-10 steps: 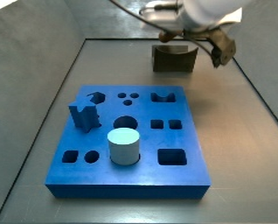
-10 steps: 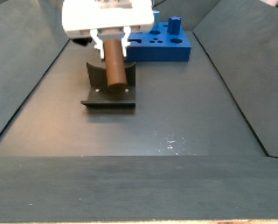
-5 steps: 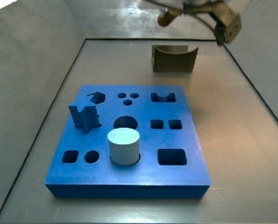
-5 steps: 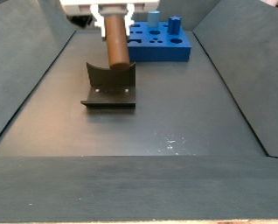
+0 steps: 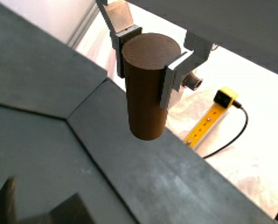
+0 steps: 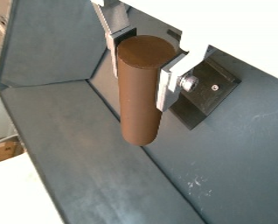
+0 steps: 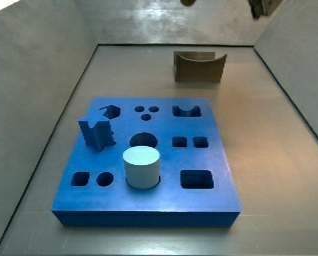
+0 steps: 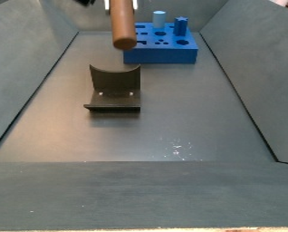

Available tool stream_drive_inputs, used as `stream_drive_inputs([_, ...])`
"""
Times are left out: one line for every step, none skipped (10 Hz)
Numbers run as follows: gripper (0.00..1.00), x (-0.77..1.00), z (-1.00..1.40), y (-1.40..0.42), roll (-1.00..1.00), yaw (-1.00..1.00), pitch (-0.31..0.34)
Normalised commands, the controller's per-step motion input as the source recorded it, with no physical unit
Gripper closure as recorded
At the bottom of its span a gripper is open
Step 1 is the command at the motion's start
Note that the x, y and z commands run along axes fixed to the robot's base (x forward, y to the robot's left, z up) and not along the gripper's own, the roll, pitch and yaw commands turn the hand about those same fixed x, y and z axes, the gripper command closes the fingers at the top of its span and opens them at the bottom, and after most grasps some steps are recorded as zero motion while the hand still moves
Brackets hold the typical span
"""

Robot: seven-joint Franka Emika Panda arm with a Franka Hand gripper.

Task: Pick up the round object. Move up. Place the round object on the fixture. Regrasp the round object. Move to above the board. Insert the round object.
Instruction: Move to above the board.

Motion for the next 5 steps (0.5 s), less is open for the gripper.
stream_drive_inputs([1.00,-0.11,1.00,0.01,-0.09,-0.02,0.130])
stream_drive_inputs([1.00,-0.10,1.00,0.01,-0.08,0.01,0.147])
stream_drive_inputs([1.00,-0.09,1.00,0.00,-0.08,0.02,0.153])
stream_drive_inputs([1.00,-0.09,0.99,-0.01,-0.08,0.04,0.147])
stream_drive_inputs([1.00,-0.07,0.83,-0.01,-0.08,0.05,0.145])
